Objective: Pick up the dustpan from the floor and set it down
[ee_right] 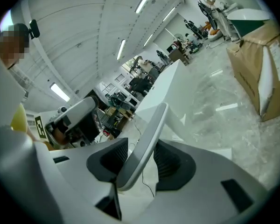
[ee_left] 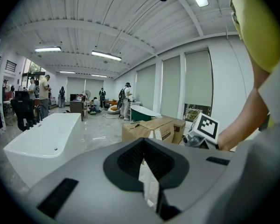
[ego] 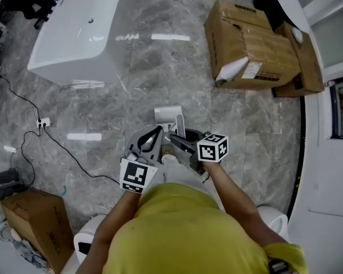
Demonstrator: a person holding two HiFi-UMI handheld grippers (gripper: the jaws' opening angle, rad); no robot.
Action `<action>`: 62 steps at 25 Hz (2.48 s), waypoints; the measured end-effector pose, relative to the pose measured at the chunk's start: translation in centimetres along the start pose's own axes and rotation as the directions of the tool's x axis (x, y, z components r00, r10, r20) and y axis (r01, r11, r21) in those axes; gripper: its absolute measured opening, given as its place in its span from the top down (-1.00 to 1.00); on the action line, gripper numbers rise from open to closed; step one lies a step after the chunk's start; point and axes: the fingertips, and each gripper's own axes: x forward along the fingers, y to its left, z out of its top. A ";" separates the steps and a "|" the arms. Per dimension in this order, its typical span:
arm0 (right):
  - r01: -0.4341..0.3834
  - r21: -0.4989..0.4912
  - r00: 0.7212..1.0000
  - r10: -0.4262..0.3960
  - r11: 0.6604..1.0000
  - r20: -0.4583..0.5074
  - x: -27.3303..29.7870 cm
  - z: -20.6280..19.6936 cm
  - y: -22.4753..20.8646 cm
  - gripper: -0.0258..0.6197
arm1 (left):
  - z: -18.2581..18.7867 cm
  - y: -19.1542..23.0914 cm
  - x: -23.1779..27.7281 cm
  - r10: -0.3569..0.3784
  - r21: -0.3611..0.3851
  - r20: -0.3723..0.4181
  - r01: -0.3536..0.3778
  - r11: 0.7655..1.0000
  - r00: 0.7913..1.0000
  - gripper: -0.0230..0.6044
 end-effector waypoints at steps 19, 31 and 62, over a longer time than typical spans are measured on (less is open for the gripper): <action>0.087 -0.066 0.969 -0.069 0.994 0.239 -5.1 7.9 9.5 0.28 | 2.4 1.3 -0.2 0.001 -0.008 0.065 -0.001 1.000 0.998 0.92; 0.103 -0.166 0.963 -0.056 0.981 0.265 -5.8 10.9 11.1 0.27 | 3.3 1.3 -0.2 0.003 -0.006 0.086 -0.002 1.000 0.996 0.93; 0.161 -0.110 0.980 -0.147 0.981 0.131 -0.5 5.7 1.0 0.27 | 0.7 1.8 0.7 -0.008 -0.050 0.019 0.009 0.999 1.000 0.92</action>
